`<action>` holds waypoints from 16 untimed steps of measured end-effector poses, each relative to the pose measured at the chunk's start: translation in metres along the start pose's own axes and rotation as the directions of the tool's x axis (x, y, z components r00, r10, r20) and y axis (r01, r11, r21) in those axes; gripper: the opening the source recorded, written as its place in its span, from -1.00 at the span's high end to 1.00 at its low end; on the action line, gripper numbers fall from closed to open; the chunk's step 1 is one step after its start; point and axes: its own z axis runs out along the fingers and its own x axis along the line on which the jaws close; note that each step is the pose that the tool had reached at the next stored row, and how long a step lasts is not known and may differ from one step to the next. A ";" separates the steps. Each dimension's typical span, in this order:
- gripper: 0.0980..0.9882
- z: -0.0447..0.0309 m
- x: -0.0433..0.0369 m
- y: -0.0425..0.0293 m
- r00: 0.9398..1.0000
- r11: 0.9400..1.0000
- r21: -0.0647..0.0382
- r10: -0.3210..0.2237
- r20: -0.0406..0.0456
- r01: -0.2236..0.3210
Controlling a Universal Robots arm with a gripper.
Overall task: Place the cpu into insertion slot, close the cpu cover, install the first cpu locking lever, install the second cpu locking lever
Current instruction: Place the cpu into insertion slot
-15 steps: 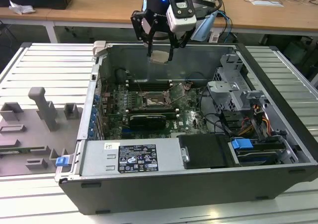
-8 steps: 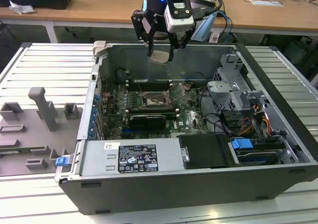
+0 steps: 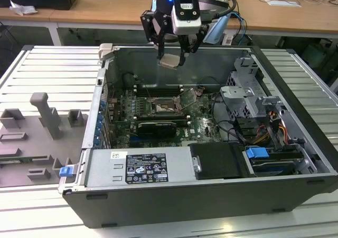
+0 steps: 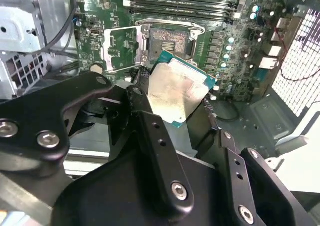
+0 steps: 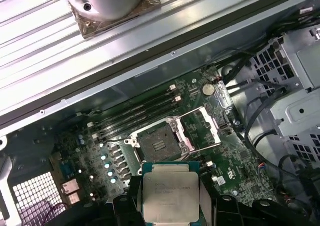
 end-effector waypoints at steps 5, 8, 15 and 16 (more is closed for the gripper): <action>0.00 0.0006 0.0000 0.0000 0.997 0.997 -0.001 0.078 0.007 -0.078; 0.00 0.0012 0.0000 -0.0001 0.992 0.992 -0.003 0.128 0.011 -0.128; 0.00 0.0024 -0.0001 -0.0002 0.971 0.971 -0.007 0.239 0.021 -0.239; 0.00 0.0026 -0.0001 -0.0002 0.967 0.967 -0.008 0.255 0.022 -0.255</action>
